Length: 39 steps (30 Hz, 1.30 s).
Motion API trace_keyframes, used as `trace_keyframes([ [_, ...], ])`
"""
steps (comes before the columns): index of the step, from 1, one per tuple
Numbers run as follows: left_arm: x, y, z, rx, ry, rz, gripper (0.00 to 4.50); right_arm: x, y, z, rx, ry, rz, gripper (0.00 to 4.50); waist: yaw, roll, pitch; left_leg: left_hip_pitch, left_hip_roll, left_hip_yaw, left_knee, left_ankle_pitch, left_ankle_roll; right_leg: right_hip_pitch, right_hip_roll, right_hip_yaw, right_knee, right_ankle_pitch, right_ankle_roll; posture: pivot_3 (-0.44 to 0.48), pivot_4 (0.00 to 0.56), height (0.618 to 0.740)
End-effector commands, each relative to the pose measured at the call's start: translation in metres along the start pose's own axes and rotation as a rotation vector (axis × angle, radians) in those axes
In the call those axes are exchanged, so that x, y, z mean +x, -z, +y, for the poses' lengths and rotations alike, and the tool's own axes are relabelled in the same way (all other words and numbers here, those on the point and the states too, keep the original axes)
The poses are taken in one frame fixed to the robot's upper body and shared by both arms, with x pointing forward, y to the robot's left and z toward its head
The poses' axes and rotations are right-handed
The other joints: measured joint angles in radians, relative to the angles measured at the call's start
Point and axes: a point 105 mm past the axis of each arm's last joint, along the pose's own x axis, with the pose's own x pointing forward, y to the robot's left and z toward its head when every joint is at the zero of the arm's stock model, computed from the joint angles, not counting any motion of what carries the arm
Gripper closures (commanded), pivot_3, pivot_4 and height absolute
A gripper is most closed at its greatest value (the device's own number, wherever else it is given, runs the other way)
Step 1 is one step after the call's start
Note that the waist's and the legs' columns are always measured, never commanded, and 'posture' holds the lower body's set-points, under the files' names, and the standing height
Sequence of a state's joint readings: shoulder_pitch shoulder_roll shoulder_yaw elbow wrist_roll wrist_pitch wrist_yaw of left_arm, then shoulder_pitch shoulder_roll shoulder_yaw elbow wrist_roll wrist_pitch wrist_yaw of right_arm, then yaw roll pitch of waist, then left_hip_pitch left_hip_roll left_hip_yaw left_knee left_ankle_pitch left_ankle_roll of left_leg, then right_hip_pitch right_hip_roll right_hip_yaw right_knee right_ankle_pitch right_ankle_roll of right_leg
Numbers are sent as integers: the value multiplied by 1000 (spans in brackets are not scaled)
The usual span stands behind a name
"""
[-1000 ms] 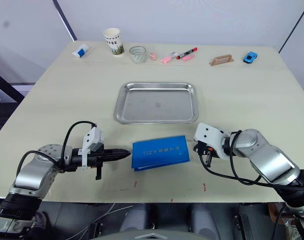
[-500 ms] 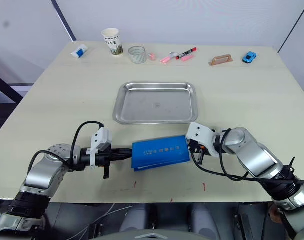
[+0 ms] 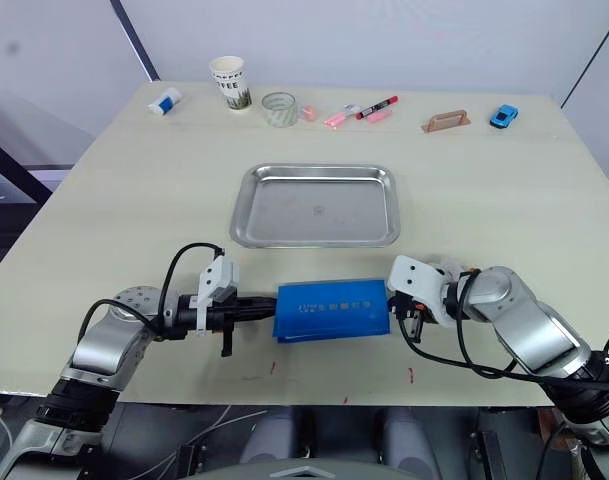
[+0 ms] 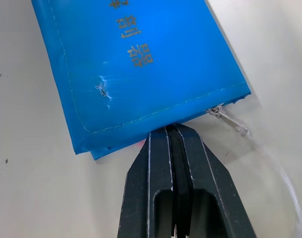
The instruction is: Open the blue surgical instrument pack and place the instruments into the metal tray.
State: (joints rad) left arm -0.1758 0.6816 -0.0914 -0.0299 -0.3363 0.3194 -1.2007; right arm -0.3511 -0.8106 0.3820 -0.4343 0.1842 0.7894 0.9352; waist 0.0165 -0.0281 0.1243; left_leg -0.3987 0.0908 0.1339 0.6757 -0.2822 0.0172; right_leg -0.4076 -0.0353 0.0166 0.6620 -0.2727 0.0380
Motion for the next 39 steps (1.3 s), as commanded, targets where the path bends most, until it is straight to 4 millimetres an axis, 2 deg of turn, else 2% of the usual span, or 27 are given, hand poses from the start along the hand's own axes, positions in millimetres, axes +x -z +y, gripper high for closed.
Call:
trace_keyframes([
  [1, 13, -12, -9, 49, 80, -32, 4500, -6, 3, 15, 17, -44, 3, 4467, 0, 0, 0, 0, 0, -1, 0, 0, 0, 0, 0, -1, 0, 0, 0, 0, 150, 740],
  [9, 22, -12, -18, 63, 133, -34, 4500, -13, 13, 20, 40, -38, 28, 4467, 0, 0, 0, 0, 0, -2, 1, 0, 0, 1, 0, -1, 0, 0, 0, 0, 150, 740],
  [28, 30, -9, -19, 65, 147, -29, 4500, -21, 23, 11, 46, 27, 52, 4467, 1, 0, 0, 0, 0, -4, 2, 0, 1, 3, 0, -2, 0, 0, 0, 0, 150, 740],
  [32, 25, -4, -14, 53, 120, -32, 4500, -21, 26, 12, 27, 23, 65, 4467, 1, 0, 0, 0, 0, -4, 3, 0, 1, 3, 0, -2, 0, 0, 0, 0, 150, 740],
  [39, 5, 0, -13, -4, 93, -104, 4500, -32, 30, 9, 29, 56, 38, 4467, -2, 0, 0, 0, 0, -4, 3, 0, 1, 3, 0, -2, -1, 0, 0, 0, 150, 740],
])
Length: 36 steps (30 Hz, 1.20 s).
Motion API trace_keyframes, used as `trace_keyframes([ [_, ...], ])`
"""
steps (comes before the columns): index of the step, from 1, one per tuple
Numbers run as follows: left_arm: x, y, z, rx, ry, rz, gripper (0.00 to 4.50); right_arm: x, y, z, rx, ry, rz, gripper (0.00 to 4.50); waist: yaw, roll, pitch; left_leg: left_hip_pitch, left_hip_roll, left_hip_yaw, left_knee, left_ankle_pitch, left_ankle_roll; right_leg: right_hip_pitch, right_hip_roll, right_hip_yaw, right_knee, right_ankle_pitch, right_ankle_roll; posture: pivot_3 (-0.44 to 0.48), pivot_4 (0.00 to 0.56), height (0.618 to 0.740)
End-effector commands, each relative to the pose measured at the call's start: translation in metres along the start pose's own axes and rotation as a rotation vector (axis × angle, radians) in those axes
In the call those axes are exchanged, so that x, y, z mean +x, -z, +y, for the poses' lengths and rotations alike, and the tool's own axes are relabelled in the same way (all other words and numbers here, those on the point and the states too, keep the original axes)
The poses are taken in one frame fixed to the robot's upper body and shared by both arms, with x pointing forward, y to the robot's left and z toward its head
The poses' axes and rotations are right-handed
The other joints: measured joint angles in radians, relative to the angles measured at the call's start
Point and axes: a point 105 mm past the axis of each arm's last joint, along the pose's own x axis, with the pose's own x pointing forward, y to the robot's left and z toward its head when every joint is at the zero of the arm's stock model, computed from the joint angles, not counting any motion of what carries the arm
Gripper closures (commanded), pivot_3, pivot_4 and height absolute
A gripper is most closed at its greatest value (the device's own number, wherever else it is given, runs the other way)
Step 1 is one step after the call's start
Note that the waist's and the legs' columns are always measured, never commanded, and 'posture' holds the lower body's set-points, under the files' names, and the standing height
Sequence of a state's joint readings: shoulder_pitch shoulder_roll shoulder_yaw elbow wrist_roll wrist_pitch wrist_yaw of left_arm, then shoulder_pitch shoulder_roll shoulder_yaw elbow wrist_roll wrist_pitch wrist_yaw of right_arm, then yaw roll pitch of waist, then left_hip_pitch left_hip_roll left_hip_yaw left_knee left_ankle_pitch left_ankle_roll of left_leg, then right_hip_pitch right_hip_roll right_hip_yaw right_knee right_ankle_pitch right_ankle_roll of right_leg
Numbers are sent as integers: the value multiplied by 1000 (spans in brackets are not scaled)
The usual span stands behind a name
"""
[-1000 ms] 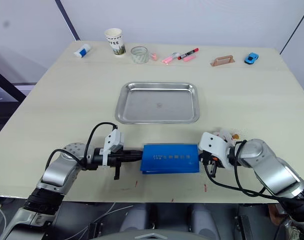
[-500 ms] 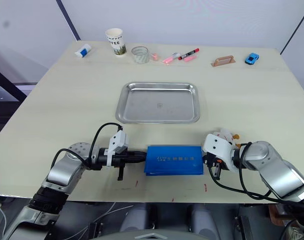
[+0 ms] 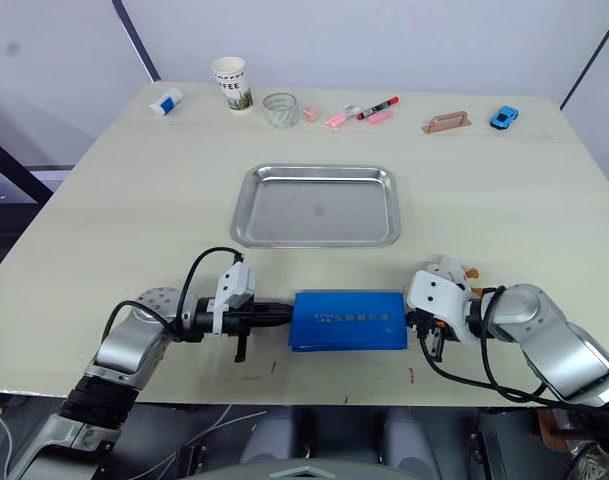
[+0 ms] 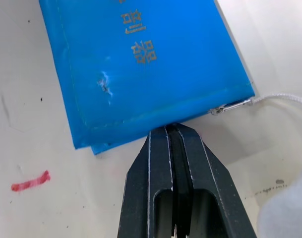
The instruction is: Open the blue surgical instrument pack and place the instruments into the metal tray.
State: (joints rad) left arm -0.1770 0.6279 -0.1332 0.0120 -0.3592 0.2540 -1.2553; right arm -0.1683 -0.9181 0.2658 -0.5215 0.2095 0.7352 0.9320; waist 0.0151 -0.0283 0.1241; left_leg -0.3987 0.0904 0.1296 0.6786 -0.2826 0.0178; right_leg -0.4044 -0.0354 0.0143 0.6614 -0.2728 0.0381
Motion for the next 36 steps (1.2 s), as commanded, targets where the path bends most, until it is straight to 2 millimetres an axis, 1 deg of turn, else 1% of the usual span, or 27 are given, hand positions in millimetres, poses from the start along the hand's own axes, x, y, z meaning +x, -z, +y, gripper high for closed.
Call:
trace_keyframes([
  [1, -15, -2, 0, 0, -17, -42, 4500, -11, 6, -4, 15, 33, -3, 4467, 0, 0, 0, 0, 0, 0, 0, 0, 0, 0, 0, 0, 0, 0, 0, 0, 150, 740],
  [5, -30, 2, 1, -7, -57, -46, 4500, -22, 10, -1, 1, 41, -46, 4467, 0, 0, 0, 0, 0, 0, 0, 0, 0, 0, 0, 0, 0, 0, 0, 0, 150, 740],
  [7, -37, 3, 1, -10, -72, -53, 4500, -28, 13, 4, -8, 27, -75, 4467, -1, 0, 0, 0, 0, 0, 0, 0, 1, 0, 0, 0, 0, 0, 0, 0, 150, 740],
  [9, -46, 2, -2, -35, -69, -74, 4500, -35, 16, 5, 21, 41, -131, 4467, -1, 0, 0, 0, 0, 0, 0, -1, 1, 0, 0, 0, 0, 0, 0, 0, 150, 740],
  [11, -55, 1, -6, -53, -64, -87, 4500, -45, 18, 6, 47, 58, -188, 3838, -1, 0, 0, 0, 0, 0, 0, -1, 1, 0, 0, 0, 0, 0, 0, 0, 150, 740],
  [13, -65, -2, -6, -70, -86, -105, 3990, -56, 21, 8, 76, 73, -237, 3168, -1, 0, 0, 1, 0, 0, 0, -1, 2, 1, 0, 0, 0, 0, 1, 0, 150, 740],
  [14, -71, -3, -5, -70, -106, -111, 3718, -62, 23, 8, 83, 92, -253, 2656, 0, 0, 0, 1, 0, 0, 0, -1, 2, 1, 0, 0, 0, 0, 1, 0, 150, 740],
  [15, -76, -4, -4, -75, -122, -118, 3257, -67, 26, 8, 87, 102, -259, 2124, 0, 0, 0, 1, 0, -1, 0, -2, 3, 1, 0, -1, 0, 0, 1, 0, 150, 740],
  [16, -82, -5, -3, -81, -137, -122, 2695, -73, 29, 9, 93, 113, -264, 1514, 1, 0, 0, 2, 0, -1, 0, -2, 3, 2, 0, -1, 0, 0, 1, 0, 150, 740],
  [17, -87, -5, -3, -81, -151, -119, 2215, -79, 32, 9, 99, 126, -269, 1028, 0, 0, 0, 2, 0, -1, 0, -2, 3, 2, 0, -1, 0, 0, 1, 0, 150, 740],
  [18, -91, -5, -2, -81, -162, -116, 2014, -84, 35, 10, 106, 137, -271, 838, -1, 0, 0, 2, 0, -1, 0, -2, 3, 2, 0, -1, 0, 0, 1, 0, 150, 740],
  [19, -95, -5, -2, -82, -173, -115, 1698, -88, 38, 10, 113, 150, -269, 520, -1, 1, 0, 2, 0, -1, 0, -2, 3, 2, 0, -1, 0, 0, 1, 0, 150, 740],
  [20, -98, -5, -2, -88, -182, -115, 1275, -92, 41, 11, 120, 165, -265, 73, -1, 1, 0, 2, 0, -1, 0, -2, 3, 2, 0, -1, 0, -1, 1, 0, 150, 740],
  [21, -101, -5, -2, -92, -192, -116, 839, -96, 45, 11, 131, 179, -262, 0, -1, 1, 0, 2, 0, -1, 0, -2, 3, 2, 0, -1, 0, -1, 1, 0, 150, 740],
  [23, -106, -4, -2, -98, -209, -120, 23, -103, 52, 14, 151, 202, -255, 0, 0, 1, 0, 2, 0, -1, 0, -2, 3, 2, 0, -1, 0, -1, 1, 0, 150, 740],
  [26, -110, -3, -3, -104, -218, -125, 23, -107, 60, 16, 170, 222, -257, 0, -1, 1, 0, 2, 0, -1, 0, -2, 3, 2, 0, -1, 0, -1, 1, 0, 150, 740],
  [28, -110, -2, -4, -106, -216, -125, 23, -107, 60, 19, 188, 221, -282, 0, -1, 1, 0, 2, 0, -1, 0, -2, 3, 2, 0, -1, 0, -1, 1, 0, 150, 740],
  [30, -108, -4, -7, -98, -204, -133, 23, -105, 53, 20, 173, 227, -314, 0, -1, 0, 0, 2, 0, -1, 0, -2, 3, 2, 0, -1, 0, -1, 1, 0, 150, 740],
  [33, -100, -10, -13, -91, -151, -134, 23, -93, 37, 26, 122, 195, -353, 0, -1, 1, 0, 2, 0, -1, 0, -2, 3, 2, 0, -1, 0, -1, 1, 0, 150, 740],
  [35, -95, -14, -10, -12, -183, -135, 23, -83, 21, 30, 72, 160, -404, 0, -1, 1, 0, 2, 0, -1, 0, -2, 3, 2, 0, -1, 0, -1, 1, 0, 150, 740],
  [36, -92, -18, -10, 9, -169, -175, 23, -77, 12, 30, 29, 156, -438, 0, -1, 1, 0, 2, 0, -1, 0, -2, 3, 2, 0, -1, 0, -1, 1, 0, 150, 740],
])
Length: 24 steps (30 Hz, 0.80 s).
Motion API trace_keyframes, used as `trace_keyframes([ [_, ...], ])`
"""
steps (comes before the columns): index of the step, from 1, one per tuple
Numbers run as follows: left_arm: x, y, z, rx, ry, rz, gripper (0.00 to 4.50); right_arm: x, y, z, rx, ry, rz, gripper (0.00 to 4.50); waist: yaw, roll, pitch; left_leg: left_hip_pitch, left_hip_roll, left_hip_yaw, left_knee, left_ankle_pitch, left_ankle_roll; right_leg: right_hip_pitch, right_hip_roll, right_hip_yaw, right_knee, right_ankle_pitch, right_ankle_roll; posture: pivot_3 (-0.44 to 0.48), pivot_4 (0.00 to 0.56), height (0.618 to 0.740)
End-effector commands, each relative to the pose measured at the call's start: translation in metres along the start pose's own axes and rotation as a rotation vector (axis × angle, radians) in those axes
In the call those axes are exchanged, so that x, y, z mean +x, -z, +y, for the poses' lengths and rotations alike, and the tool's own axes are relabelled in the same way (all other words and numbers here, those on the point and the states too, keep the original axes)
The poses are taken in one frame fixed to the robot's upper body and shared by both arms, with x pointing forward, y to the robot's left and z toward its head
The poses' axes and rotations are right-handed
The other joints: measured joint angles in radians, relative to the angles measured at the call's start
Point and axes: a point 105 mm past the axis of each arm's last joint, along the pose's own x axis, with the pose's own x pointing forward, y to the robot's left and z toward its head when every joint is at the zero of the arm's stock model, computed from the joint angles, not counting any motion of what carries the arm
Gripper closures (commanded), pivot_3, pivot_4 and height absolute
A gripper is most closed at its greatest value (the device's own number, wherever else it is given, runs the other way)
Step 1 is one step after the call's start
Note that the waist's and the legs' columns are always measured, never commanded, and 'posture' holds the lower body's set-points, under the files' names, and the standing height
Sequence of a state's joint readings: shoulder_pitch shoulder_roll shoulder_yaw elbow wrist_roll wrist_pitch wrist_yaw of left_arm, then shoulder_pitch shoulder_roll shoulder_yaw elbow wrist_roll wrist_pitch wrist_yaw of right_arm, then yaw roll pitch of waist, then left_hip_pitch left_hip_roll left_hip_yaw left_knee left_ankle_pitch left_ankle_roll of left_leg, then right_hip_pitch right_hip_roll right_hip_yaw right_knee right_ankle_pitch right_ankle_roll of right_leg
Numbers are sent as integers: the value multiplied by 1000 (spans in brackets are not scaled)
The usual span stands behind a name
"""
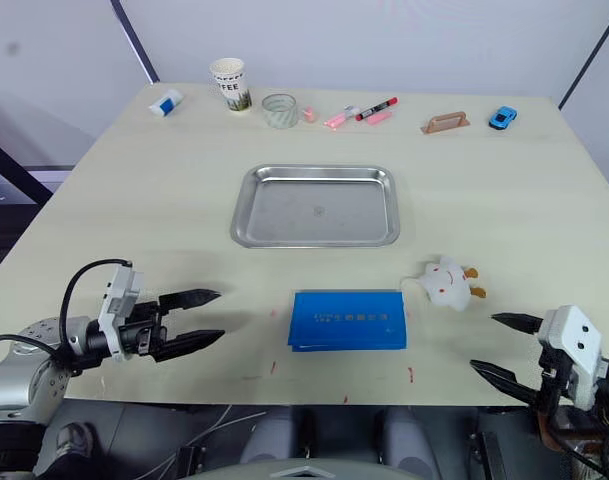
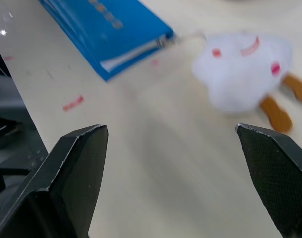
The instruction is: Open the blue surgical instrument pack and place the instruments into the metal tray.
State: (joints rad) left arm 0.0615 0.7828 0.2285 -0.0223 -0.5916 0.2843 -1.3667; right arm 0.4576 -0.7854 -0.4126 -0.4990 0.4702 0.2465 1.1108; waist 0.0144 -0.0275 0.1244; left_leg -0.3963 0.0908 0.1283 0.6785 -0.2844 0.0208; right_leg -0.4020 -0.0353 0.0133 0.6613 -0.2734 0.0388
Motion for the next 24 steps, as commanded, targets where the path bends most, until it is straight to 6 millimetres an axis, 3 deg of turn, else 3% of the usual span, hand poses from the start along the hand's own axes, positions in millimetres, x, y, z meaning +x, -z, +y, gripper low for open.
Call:
trace_keyframes([
  [1, 10, -18, -8, 114, 65, -94, 23, 26, -25, 15, -123, -88, -114, 0, 0, 0, 0, 0, 0, 0, 0, 0, 0, 0, 0, 0, 0, 0, 0, 0, 150, 740],
  [4, 14, -27, -16, 115, 179, -103, 23, 47, -25, 23, -237, -160, -91, 0, 1, 0, 0, 0, 0, 0, 0, 0, 0, 0, 0, 0, 0, 0, 0, 0, 150, 740],
  [9, 20, -45, -28, 160, 352, -108, 23, 73, -26, 17, -342, -174, -88, 0, 1, 0, 0, 0, 0, 0, 1, 2, -3, 0, 0, 0, 0, 0, 0, 0, 150, 740],
  [17, 26, -52, -33, 215, 429, -63, 23, 92, -22, 16, -400, -215, -66, 0, 0, 0, 0, 0, 0, 1, 1, 2, -4, 0, 1, 0, 0, 0, 0, 0, 150, 740],
  [19, 28, -52, -34, 215, 430, -60, 0, 95, -21, 17, -401, -220, -65, 566, 0, 0, 0, 0, 0, 1, 1, 2, -4, 0, 1, 0, 0, 0, 0, 0, 150, 740],
  [20, 29, -52, -34, 216, 429, -59, 0, 96, -20, 17, -401, -221, -66, 1218, 0, 0, 0, 0, 0, 1, 1, 2, -4, 0, 1, 1, 0, 0, 0, 0, 150, 740],
  [21, 30, -52, -35, 217, 428, -58, 0, 97, -21, 16, -404, -218, -69, 1357, -1, 0, 0, 0, 0, 1, 1, 2, -4, 0, 1, 1, 0, 0, 0, 0, 150, 740],
  [23, 31, -51, -36, 217, 424, -57, 0, 99, -21, 14, -423, -207, -66, 2148, -1, 0, 0, 0, 0, 1, 1, 2, -4, 0, 1, 0, 0, 0, 0, 0, 150, 740],
  [24, 31, -50, -36, 216, 423, -55, 0, 100, -20, 14, -428, -206, -63, 2148, -1, 0, 0, 0, 0, 1, 1, 2, -4, 0, 1, 1, 0, 0, 0, 0, 150, 740],
])
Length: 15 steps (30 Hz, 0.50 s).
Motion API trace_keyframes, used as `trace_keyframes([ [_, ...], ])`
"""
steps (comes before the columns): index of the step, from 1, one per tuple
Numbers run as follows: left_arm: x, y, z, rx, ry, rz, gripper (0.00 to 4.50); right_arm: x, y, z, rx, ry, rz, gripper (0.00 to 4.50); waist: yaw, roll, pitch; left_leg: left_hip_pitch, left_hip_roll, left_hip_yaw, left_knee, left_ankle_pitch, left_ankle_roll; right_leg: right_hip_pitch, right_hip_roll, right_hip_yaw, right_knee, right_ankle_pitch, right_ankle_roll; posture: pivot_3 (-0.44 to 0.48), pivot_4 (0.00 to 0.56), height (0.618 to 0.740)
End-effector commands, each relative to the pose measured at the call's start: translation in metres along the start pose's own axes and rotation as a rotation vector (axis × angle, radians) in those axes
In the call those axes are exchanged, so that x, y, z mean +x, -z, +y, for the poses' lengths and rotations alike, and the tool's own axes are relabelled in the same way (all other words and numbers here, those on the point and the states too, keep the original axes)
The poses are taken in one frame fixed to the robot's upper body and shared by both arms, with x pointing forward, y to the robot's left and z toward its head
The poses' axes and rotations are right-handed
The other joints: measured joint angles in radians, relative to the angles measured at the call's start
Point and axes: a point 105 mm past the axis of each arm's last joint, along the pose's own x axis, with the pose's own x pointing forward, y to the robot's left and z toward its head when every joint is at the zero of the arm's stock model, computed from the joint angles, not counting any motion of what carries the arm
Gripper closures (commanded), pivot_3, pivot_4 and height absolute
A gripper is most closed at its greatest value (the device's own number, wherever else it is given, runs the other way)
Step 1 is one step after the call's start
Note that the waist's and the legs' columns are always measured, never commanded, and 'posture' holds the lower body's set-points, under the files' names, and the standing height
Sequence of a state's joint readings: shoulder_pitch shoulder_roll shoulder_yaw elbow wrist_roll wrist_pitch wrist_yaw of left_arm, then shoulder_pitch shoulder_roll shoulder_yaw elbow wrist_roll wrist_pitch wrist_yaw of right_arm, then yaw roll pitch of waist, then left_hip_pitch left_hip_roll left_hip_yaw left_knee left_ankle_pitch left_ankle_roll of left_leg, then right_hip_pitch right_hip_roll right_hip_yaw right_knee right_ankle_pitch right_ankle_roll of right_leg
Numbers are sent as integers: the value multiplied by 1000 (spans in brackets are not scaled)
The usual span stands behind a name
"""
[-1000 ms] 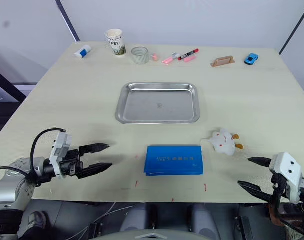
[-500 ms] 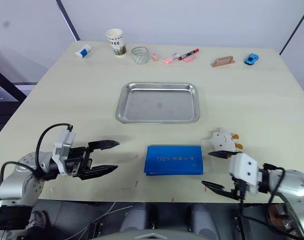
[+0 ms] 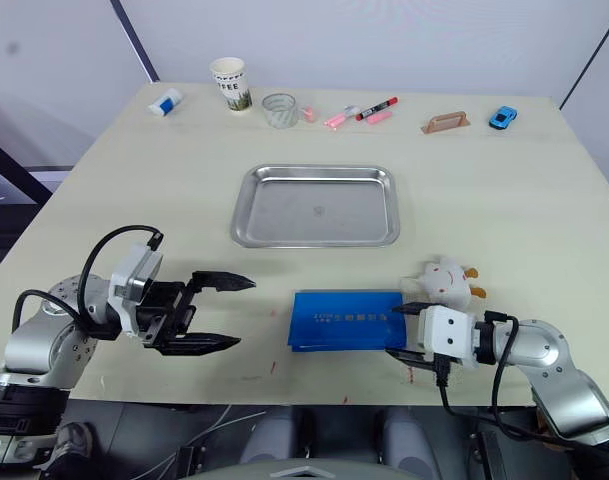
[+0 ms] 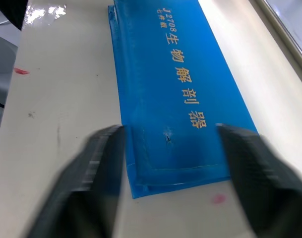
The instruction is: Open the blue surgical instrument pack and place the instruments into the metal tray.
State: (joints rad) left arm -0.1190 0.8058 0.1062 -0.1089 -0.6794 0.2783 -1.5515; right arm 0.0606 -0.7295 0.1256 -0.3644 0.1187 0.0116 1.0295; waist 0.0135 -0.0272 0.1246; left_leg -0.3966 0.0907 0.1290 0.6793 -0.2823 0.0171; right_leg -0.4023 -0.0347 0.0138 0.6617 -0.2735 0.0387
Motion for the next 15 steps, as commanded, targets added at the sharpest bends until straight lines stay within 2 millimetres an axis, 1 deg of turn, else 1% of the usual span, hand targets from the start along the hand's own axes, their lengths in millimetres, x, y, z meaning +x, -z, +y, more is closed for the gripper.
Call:
trace_keyframes([
  [1, 4, -5, -8, 33, 48, 9, 0, 1, -5, -4, -58, 21, -11, 2148, 0, 0, 0, 0, 0, 0, 0, 0, 0, 0, 0, 0, 0, 0, 0, 0, 150, 740],
  [4, 5, -5, -8, 32, 43, 9, 0, 1, -1, 0, -79, 4, 6, 2148, 1, 0, 0, 0, 0, 0, 0, 0, 0, 0, 0, 0, 0, 0, 0, 0, 150, 740],
  [8, 7, -4, -8, 30, 39, 6, 0, 0, 3, 0, -119, 15, 23, 2148, 1, 0, 0, 0, 0, 0, 0, 0, 0, 0, 0, 0, 0, 0, 0, 0, 150, 740],
  [15, 9, -4, -9, 27, 41, 4, 0, 0, 6, -3, -113, 38, 21, 2148, 0, 0, 0, 0, 0, 0, 0, 0, 0, 0, 0, 0, 0, 0, 0, 0, 150, 740],
])
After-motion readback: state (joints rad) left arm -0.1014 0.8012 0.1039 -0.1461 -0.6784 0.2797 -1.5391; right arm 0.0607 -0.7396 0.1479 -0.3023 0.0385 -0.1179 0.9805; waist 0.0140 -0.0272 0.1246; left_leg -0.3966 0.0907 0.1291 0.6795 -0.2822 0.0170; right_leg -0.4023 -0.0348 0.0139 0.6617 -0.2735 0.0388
